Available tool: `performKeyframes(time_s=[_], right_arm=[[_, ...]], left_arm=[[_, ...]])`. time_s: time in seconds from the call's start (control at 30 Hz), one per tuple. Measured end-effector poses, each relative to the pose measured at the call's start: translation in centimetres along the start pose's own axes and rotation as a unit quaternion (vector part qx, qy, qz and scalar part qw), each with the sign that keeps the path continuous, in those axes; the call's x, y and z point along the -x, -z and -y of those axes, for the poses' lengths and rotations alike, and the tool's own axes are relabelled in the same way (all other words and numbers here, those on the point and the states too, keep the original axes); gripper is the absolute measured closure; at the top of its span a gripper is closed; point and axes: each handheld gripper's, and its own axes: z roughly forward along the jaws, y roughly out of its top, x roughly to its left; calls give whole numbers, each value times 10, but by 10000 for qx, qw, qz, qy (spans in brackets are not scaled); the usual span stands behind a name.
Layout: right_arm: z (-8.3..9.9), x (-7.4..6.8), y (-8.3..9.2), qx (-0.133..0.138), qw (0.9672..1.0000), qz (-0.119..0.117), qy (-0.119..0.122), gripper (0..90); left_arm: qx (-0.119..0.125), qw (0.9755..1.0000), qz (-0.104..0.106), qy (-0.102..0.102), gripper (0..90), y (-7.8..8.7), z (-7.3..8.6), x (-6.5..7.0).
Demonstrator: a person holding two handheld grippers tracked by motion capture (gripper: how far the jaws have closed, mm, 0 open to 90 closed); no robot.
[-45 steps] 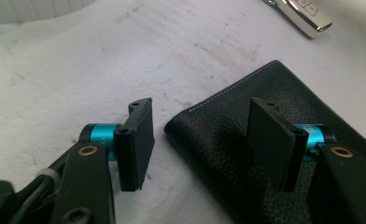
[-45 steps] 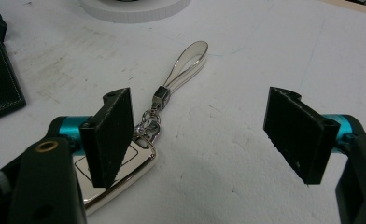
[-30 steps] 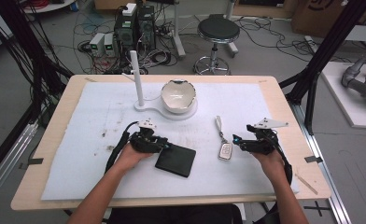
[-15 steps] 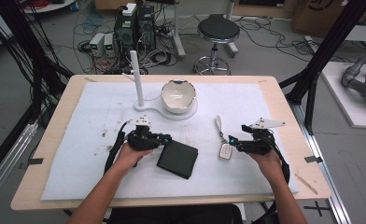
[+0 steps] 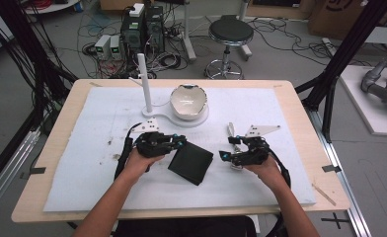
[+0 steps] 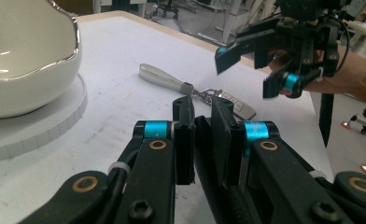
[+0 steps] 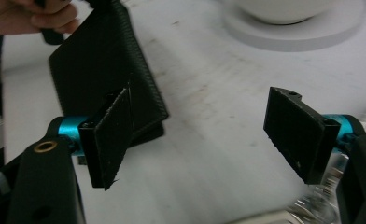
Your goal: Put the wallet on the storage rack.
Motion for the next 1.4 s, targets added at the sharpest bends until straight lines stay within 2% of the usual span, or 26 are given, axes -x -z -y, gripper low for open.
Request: performKeyframes(time_s=[0.03, 0.1, 0.3, 0.33, 0.37, 0.47, 0.57, 0.6, 0.63, 0.73, 0.77, 0.8, 0.83, 0.87, 0.9, 0.93, 0.97, 1.03, 1.1, 1.13, 1.2, 1.23, 1.3, 1.33, 1.4], right_arm=[[-1, -2, -4, -33, 9999, -122, -1, 261], [-1, -3, -13, -158, 9992, -375, 32, 294], [0, -1, -33, -540, 9948, -868, -1, 359], [0, -1, -33, -540, 9948, -868, -1, 359], [1, -2, -37, -681, 9926, -1009, 21, 428], [1, -5, -41, -840, 9886, -1233, 211, 585], [0, -6, -38, -827, 9885, -1222, 318, 683], [0, -6, -38, -827, 9885, -1222, 318, 683], [-1, -5, -34, -756, 9885, -1255, 363, 731], [-2, -6, -30, -696, 9880, -1314, 423, 768], [-3, -8, -28, -610, 9877, -1345, 513, 789], [-4, -9, -26, -602, 9873, -1362, 561, 794], [-4, -9, -26, -602, 9873, -1362, 561, 794], [-7, -13, -24, -562, 9865, -1367, 707, 802], [-7, -13, -24, -562, 9865, -1367, 707, 802], [-7, -14, -22, -527, 9862, -1356, 795, 804], [-7, -14, -22, -527, 9862, -1356, 795, 804], [-9, -14, -18, -445, 9873, -1251, 876, 809], [-11, -14, -15, -347, 9879, -1195, 929, 814], [-12, -13, -14, -292, 9878, -1194, 956, 817], [-13, -13, -12, -267, 9877, -1193, 980, 818], [-14, -13, -12, -241, 9881, -1121, 1030, 818], [-14, -12, -11, -271, 9889, -1077, 992, 814], [-14, -11, -10, -253, 9892, -1063, 973, 809], [-14, -11, -10, -215, 9901, -1024, 940, 799]], left_arm=[[1, 10000, 33, -78, 794, -2, -3, 2], [-7, 9999, 50, -102, 795, -3, -4, 3], [58, 9998, 155, -123, 795, -6, -7, 5], [58, 9998, 155, -123, 795, -6, -7, 5], [74, 9997, 185, -107, 795, -6, -7, 5], [72, 9997, 188, -98, 795, -6, -7, 5], [37, 9997, 219, -88, 794, -5, -7, 4], [33, 9997, 223, -81, 794, -4, -7, 4], [44, 9997, 219, -22, 787, -3, -7, 4], [34, 9999, 169, -7, 769, -2, -7, 4], [29, 9998, 157, 91, 713, -1, -7, 3], [29, 9998, 157, 91, 660, -1, -7, 3], [-18, 9998, 135, 113, 660, -1, -7, 3], [-88, 9995, 131, 280, 517, -1, -6, 2], [-88, 9995, 131, 280, 464, -1, -6, 2], [-237, 9988, 186, 385, 423, -2, -4, 1], [-237, 9988, 186, 385, 415, -2, -4, 1], [-349, 9981, 265, 440, 411, -1, -2, -1], [-520, 9963, 450, 507, 421, -2, 3, -1], [-520, 9963, 450, 507, 425, -2, 3, -1], [-732, 9942, 617, 484, 442, -5, 6, -1], [-739, 9950, 604, 307, 539, -5, 7, 1], [-668, 9958, 574, 256, 688, -4, 8, 0], [-502, 9962, 657, 260, 714, -2, 9, 0], [-482, 9964, 667, 185, 732, -1, 9, 0]])
